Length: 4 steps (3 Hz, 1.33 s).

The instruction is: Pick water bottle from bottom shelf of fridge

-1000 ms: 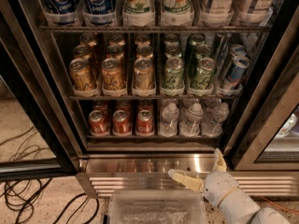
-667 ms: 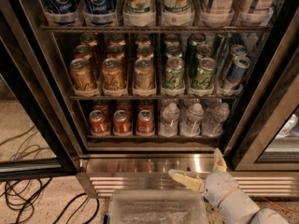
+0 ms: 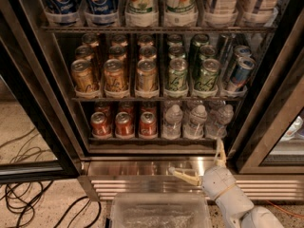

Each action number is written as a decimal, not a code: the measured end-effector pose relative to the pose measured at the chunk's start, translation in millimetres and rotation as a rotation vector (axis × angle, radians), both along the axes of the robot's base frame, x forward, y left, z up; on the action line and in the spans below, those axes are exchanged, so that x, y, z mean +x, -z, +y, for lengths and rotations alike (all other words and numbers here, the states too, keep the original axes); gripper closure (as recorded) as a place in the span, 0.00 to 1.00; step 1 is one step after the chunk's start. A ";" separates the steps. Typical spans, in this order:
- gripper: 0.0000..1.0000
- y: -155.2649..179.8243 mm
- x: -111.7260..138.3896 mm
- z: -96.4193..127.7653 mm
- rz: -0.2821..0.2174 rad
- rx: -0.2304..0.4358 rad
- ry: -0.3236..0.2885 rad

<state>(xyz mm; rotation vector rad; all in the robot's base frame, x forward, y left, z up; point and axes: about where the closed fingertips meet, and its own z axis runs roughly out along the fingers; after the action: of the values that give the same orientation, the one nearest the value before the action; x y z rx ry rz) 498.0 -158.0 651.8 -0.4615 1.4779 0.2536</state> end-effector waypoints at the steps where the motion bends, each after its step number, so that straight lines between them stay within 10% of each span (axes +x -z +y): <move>1: 0.00 -7.4 17.8 -3.4 -0.209 -0.112 0.027; 2: 0.02 -13.2 26.7 -12.7 -0.365 -0.180 0.107; 3: 0.14 -7.4 26.5 -22.3 -0.395 -0.187 0.189; 4: 0.06 -3.6 26.3 -36.6 -0.359 -0.176 0.265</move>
Offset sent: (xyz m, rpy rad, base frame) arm 0.0333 -0.0263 0.0170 -0.2445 -0.5453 -0.2223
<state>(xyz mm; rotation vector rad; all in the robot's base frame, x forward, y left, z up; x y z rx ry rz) 524.3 -194.6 655.4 -0.4214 1.1957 -0.1647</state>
